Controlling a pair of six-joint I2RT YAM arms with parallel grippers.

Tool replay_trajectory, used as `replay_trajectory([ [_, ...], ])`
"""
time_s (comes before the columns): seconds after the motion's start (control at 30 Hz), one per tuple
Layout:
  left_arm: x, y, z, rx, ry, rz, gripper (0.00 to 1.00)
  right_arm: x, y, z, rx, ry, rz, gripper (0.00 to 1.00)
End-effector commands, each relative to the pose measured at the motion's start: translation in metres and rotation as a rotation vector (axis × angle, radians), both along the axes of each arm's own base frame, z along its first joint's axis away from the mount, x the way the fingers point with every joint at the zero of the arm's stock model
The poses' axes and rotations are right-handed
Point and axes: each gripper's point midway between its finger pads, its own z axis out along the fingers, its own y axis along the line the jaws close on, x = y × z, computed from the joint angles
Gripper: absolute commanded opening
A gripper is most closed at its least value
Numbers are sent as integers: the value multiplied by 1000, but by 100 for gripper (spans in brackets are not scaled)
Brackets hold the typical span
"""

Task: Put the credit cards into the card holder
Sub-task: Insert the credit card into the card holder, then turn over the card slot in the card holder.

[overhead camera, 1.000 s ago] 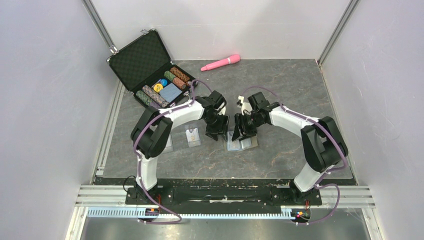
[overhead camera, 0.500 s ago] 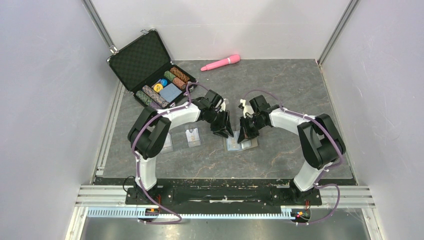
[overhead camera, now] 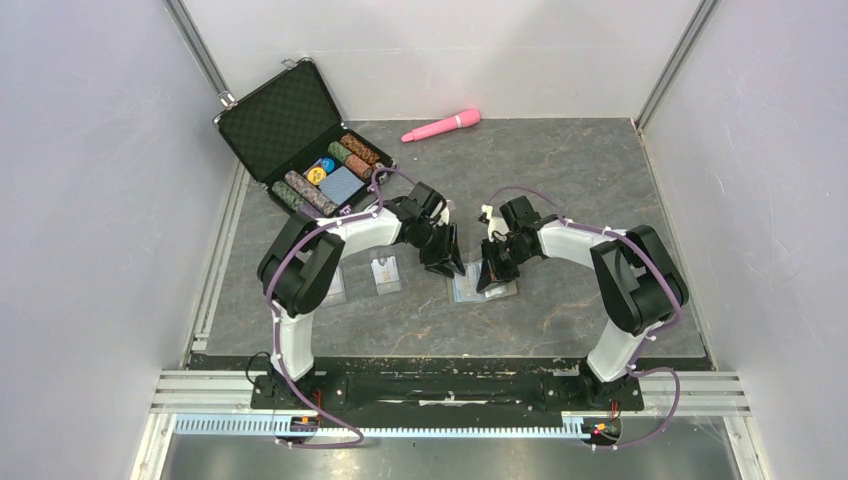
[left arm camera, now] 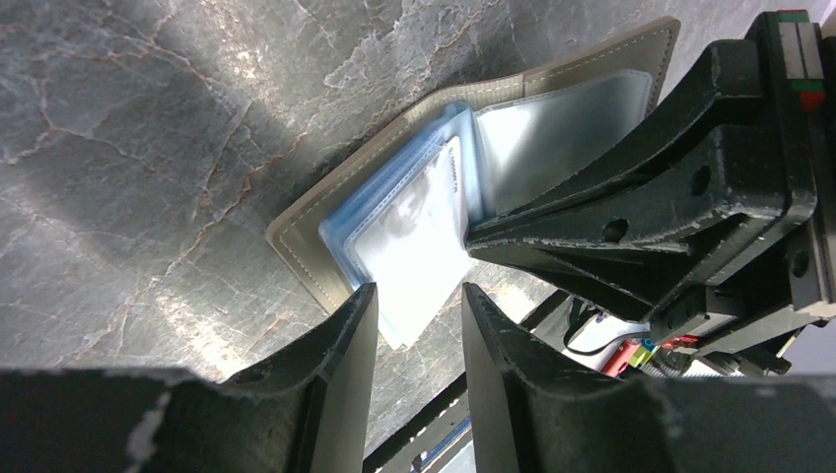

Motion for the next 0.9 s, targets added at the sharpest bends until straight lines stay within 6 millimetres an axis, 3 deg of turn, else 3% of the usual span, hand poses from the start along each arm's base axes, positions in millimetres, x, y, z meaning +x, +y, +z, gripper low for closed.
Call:
replay_trajectory([
  [0.0,1,0,-9,18,16,18,43,1,-10,-14,-58,-23,3,0],
  [0.87,5,4,-15,126,-21,-17,48,4,-7,-12,-47,-20,0,0],
])
